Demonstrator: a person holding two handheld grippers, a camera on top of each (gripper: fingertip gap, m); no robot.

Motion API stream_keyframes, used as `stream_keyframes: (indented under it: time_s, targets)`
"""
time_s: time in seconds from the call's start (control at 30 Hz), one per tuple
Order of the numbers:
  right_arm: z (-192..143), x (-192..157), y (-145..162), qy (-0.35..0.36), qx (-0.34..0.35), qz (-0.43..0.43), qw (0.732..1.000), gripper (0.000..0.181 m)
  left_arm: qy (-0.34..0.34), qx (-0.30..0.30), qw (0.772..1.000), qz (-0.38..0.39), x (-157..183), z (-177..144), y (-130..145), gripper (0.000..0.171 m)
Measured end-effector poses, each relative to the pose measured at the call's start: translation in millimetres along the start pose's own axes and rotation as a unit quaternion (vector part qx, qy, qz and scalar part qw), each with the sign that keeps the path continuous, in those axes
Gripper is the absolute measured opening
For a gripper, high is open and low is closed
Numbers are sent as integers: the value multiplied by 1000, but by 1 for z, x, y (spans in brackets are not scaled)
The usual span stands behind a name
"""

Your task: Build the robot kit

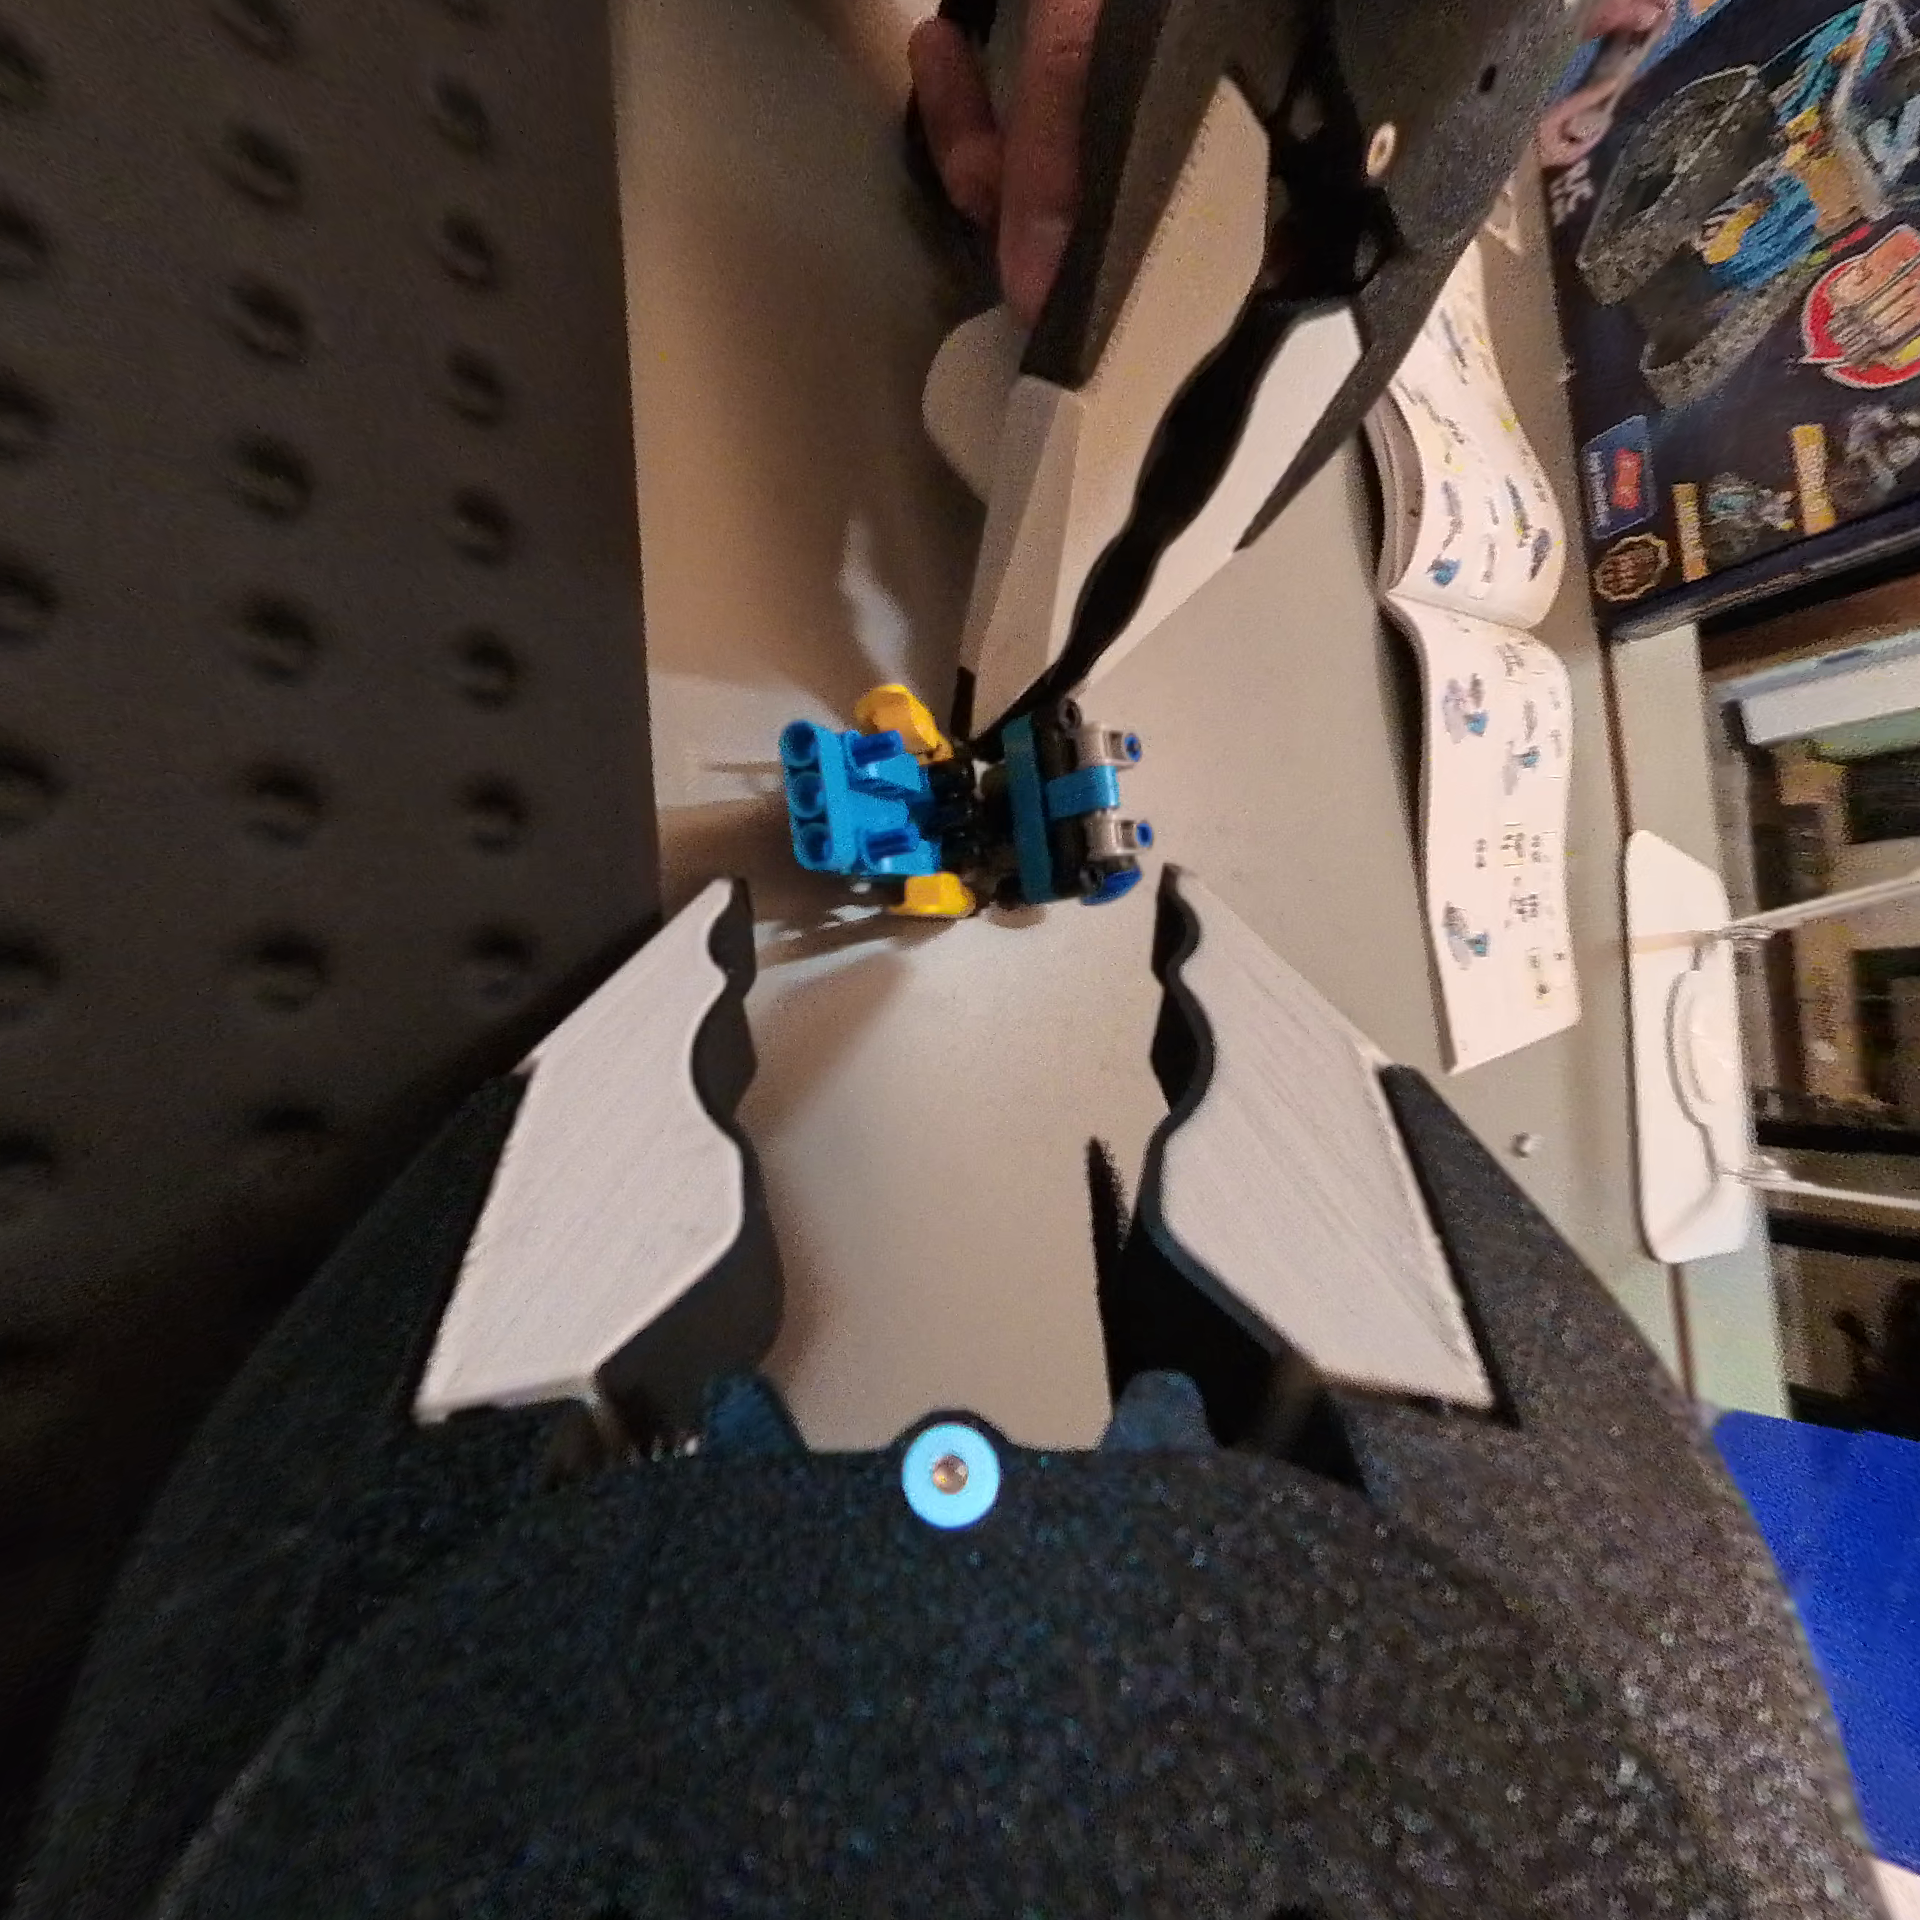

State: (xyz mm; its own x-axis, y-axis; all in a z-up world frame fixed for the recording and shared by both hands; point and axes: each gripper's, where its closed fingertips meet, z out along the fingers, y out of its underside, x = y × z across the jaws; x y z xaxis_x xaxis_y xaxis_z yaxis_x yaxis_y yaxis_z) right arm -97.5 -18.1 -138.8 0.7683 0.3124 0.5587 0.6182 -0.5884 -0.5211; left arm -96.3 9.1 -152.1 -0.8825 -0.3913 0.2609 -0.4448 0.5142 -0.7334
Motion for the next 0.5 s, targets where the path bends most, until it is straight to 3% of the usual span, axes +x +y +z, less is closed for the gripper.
stream_keyframes:
  time_s: [0.1, 0.5]
  targets:
    - [7, 6, -5, 24, -11, -27, 999, 83, 20, 2, 999, -30, 2, 0, 0, 5]
    - [10, 4, -6, -7, -37, -116, 992, 67, 90, 7, 987, -134, 9, 1, -2, 5]
